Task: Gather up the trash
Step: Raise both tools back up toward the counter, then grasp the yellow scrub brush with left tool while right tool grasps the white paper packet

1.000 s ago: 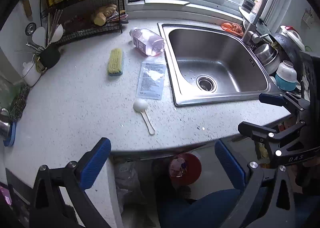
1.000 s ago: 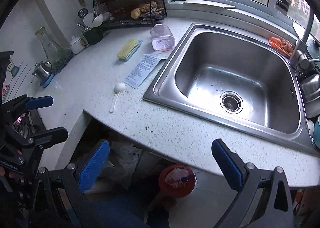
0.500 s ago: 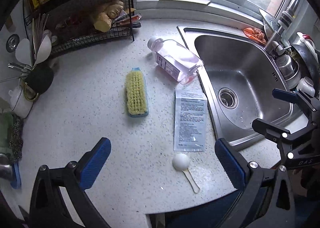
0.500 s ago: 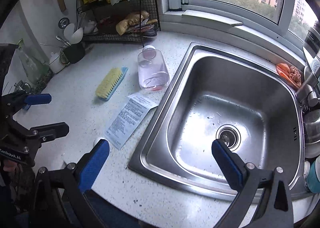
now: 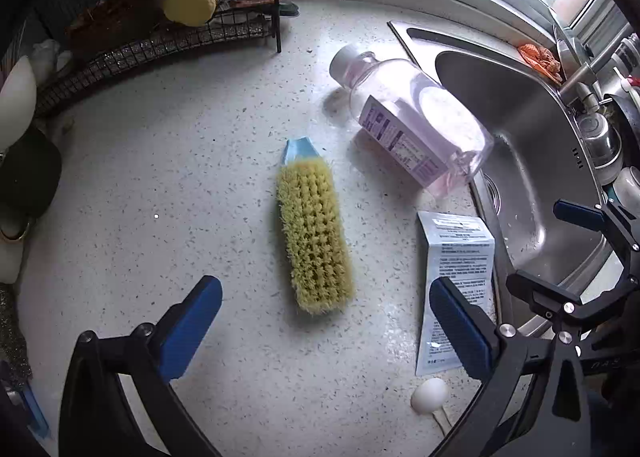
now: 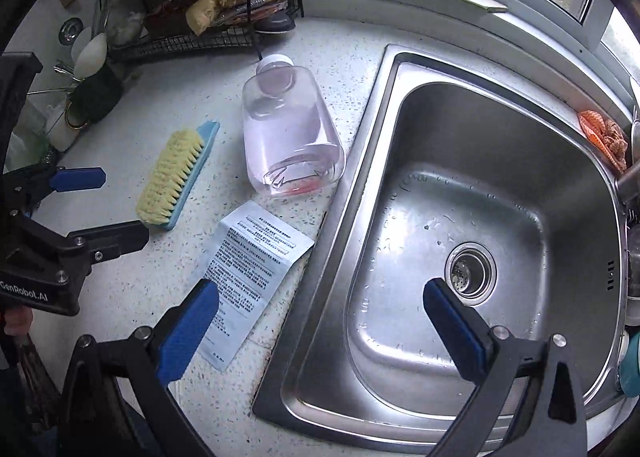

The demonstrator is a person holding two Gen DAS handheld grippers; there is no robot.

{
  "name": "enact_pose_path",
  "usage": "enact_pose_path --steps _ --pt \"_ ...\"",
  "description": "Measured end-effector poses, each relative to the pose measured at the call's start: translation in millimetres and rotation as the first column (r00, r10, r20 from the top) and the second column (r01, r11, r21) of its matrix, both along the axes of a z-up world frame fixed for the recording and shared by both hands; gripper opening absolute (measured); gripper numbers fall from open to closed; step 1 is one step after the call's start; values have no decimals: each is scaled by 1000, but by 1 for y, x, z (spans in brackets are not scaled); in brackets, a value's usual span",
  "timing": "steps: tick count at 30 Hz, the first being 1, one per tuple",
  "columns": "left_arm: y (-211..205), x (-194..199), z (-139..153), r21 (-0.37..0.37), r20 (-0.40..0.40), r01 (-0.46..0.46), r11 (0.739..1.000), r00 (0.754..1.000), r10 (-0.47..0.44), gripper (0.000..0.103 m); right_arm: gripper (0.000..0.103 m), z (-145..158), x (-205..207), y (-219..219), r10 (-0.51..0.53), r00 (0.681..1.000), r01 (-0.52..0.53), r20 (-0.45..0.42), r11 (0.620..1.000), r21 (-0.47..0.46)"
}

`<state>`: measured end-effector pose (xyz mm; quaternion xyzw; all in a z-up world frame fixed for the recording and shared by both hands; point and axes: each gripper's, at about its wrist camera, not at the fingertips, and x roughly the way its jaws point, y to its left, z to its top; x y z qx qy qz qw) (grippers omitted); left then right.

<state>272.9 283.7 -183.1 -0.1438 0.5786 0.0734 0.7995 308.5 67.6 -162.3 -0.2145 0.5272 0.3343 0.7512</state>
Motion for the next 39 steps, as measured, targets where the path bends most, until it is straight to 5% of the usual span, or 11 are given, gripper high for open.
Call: enact_pose_path --steps 9,15,18,20,29,39 --pt "16 15 -24 -25 -21 0 1000 1000 0 103 102 -6 5 14 -8 1000 7 -19 999 -46" --pt "15 17 -27 -17 -26 53 998 998 -53 87 102 -6 9 17 -69 996 67 -62 997 -46" --pt "13 20 -24 38 -17 75 997 997 -74 63 102 -4 6 19 -91 993 88 -80 995 -49" --pt "16 22 -22 29 -5 78 997 997 -78 37 102 -6 2 22 -110 990 105 -90 993 -59" --pt "20 -5 -18 5 8 95 995 995 -95 36 102 -17 -14 42 -176 971 171 -163 984 -47" --pt "24 -30 -5 3 30 126 992 992 -126 34 102 -28 -22 60 -214 968 204 -130 975 -85"
